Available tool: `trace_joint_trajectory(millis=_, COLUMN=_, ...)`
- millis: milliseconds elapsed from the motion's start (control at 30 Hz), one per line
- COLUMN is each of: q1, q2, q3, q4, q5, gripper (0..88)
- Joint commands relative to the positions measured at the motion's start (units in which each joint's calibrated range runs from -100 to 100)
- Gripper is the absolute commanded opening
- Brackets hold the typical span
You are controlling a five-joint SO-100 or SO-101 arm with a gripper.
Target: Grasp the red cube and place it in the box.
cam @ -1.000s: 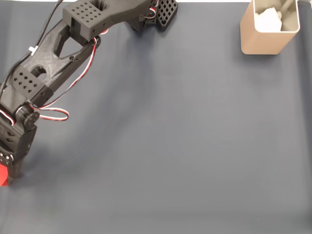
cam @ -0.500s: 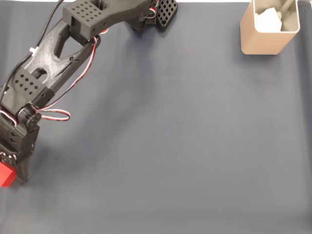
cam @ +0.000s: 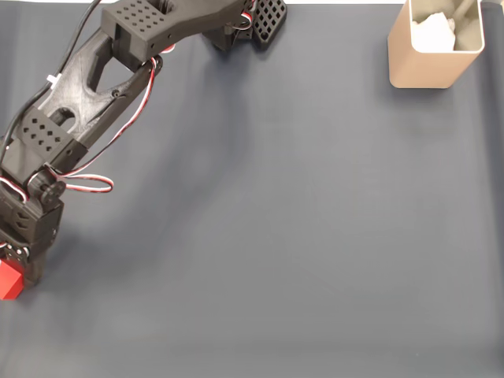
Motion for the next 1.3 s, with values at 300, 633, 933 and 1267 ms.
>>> trace_joint_trajectory(millis=300, q1=-1.0, q2=-9.01, q3=1.01, q4=3.35, q5=0.68, gripper=5.6)
trace_joint_trajectory(millis=633, q1=-1.35, q2=-11.69, q3=2.11, q4=5.65, q5=0.44, gripper=4.6)
trace_joint_trajectory(millis=933, q1=-2.28, q2=-20.19, q3=8.68, q4=9.99, q5=0.54, gripper=2.3)
trace_joint_trajectory(millis=1267, q1=-4.05, q2=-36.82, q3=26.65, q4=9.75, q5=0.54, gripper=1.1)
